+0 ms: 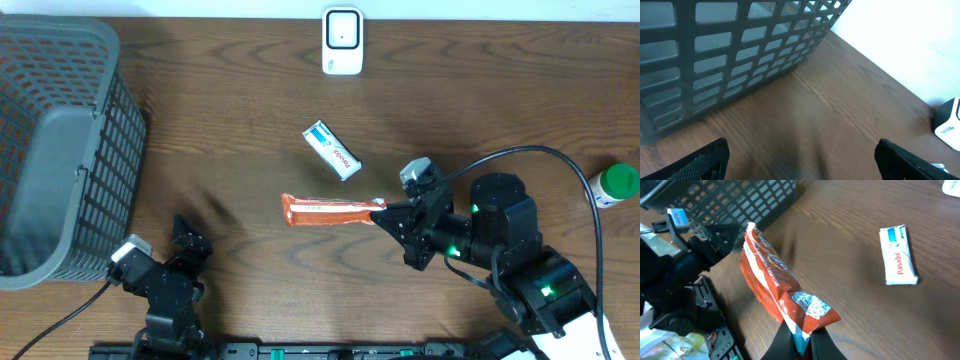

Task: Scan the item barcode
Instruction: 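Carry the TOP bar up to the scanner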

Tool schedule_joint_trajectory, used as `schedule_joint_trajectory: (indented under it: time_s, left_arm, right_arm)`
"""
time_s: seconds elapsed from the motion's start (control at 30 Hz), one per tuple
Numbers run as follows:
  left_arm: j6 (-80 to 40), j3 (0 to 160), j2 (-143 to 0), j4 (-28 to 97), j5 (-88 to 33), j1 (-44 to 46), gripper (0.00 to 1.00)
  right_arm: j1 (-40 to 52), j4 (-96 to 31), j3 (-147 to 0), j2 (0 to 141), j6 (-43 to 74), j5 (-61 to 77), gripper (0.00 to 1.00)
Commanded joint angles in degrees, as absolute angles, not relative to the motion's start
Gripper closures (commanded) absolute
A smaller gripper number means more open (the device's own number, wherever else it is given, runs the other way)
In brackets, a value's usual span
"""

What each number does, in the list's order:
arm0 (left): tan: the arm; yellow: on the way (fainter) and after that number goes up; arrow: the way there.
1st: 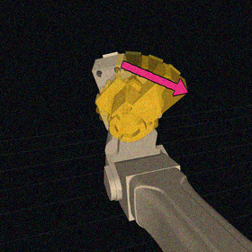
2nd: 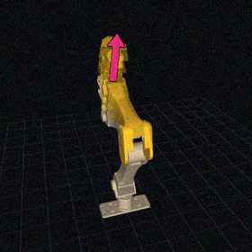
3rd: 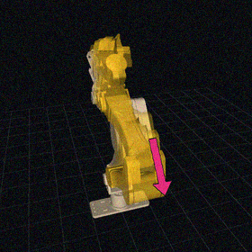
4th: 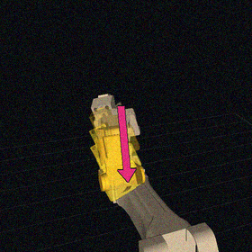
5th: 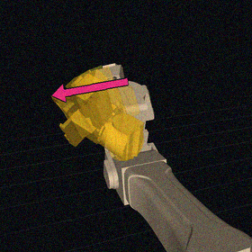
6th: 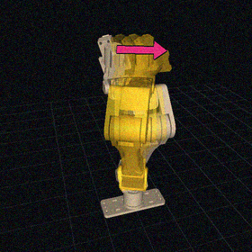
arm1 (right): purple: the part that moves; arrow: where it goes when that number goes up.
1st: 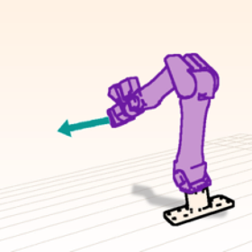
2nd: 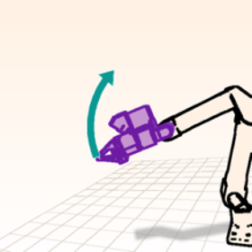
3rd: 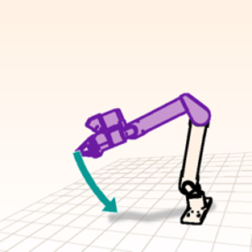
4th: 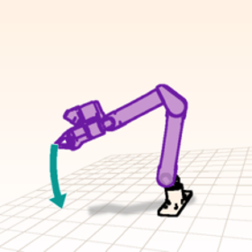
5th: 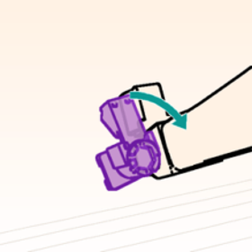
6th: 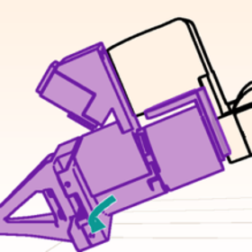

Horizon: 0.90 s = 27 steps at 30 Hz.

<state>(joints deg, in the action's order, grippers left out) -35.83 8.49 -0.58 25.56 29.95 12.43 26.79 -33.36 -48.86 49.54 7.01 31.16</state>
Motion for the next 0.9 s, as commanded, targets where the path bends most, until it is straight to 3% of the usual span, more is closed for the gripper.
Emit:
schedule_joint_trajectory:
  time_s: [0.0,0.1,0.27,0.5,0.63,0.87]
  left_arm:
    - [-35.86,7.73,-0.27,27.18,30.24,12.29,0.07]
    - [-35.86,7.73,-0.27,27.18,30.24,12.29,0.07]
    - [-35.86,7.73,-0.27,27.18,30.24,12.29,0.07]
    - [-35.86,7.73,-0.27,27.18,30.24,12.29,0.07]
    - [-35.86,7.73,-0.27,27.18,30.24,12.29,0.07]
    - [-35.86,7.73,-0.27,27.18,30.24,12.29,0.07]
  right_arm:
    - [26.50,-32.77,-49.30,49.12,7.70,30.28,0.99]
    - [26.52,-31.90,-49.28,49.84,8.10,27.20,0.99]
    - [26.48,-28.71,-49.30,56.47,3.77,8.99,0.99]
    - [24.84,-9.26,-52.38,74.76,-1.02,4.32,0.99]
    - [24.40,-2.42,-60.80,86.63,-5.08,-3.55,0.99]
    - [24.40,2.76,-80.51,103.92,-22.15,-19.49,0.99]
